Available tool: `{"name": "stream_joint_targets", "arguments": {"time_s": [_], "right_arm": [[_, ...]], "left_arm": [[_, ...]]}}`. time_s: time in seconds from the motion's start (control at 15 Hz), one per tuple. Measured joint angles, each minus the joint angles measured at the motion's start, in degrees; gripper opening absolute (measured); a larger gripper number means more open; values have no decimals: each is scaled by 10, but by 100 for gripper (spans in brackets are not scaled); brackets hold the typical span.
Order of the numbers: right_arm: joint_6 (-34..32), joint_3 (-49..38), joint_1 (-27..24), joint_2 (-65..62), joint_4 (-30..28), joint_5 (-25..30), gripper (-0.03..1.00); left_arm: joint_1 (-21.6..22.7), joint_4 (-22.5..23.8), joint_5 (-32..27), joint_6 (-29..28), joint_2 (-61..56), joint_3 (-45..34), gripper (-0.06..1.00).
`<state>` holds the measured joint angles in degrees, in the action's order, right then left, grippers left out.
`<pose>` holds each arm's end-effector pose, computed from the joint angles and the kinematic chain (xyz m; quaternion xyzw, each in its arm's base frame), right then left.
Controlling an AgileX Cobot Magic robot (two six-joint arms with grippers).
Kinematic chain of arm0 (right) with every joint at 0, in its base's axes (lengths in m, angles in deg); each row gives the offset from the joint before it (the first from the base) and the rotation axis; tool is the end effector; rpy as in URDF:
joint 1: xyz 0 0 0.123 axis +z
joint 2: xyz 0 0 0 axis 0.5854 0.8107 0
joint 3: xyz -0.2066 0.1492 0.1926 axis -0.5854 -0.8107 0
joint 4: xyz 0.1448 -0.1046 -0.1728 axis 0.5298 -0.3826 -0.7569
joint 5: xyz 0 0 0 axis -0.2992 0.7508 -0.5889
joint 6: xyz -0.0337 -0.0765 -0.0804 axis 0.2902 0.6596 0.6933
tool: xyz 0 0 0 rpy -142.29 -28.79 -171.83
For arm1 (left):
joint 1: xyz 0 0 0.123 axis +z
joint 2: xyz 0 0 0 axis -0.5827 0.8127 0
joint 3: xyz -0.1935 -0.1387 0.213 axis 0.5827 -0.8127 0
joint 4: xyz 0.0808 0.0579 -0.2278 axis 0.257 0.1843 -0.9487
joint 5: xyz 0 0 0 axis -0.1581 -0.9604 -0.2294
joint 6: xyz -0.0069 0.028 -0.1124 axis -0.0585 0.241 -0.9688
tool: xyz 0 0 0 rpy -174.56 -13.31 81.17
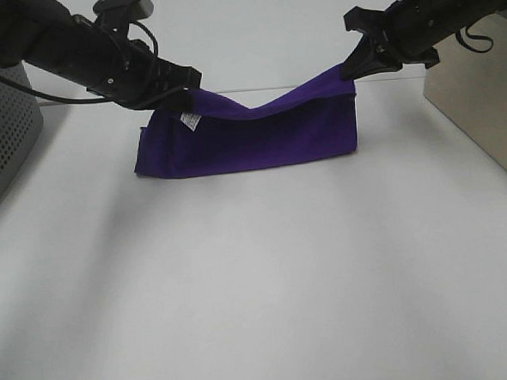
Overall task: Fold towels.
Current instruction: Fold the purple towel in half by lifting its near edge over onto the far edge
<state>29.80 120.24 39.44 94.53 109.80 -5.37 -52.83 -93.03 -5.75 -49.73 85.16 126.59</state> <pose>0.4937 0.0908 0.1979 -0.1101 0.9261 0.2620 0.2482 0.4602 -0.1786 0.1917 0.1592 0.9087 -0.2044 0.3274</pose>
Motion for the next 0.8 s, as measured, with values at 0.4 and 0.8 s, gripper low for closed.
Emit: {"name": "stream_joint_targets", "arguments": {"time_s": [0.4, 0.8], "right_arm": [[-53, 142, 22, 122, -87, -6, 1], [-57, 173, 22, 155, -100, -14, 8]], "left_arm": [[0, -1, 39, 0, 83, 68, 1], [0, 6, 72, 0, 97, 70, 15]]}}
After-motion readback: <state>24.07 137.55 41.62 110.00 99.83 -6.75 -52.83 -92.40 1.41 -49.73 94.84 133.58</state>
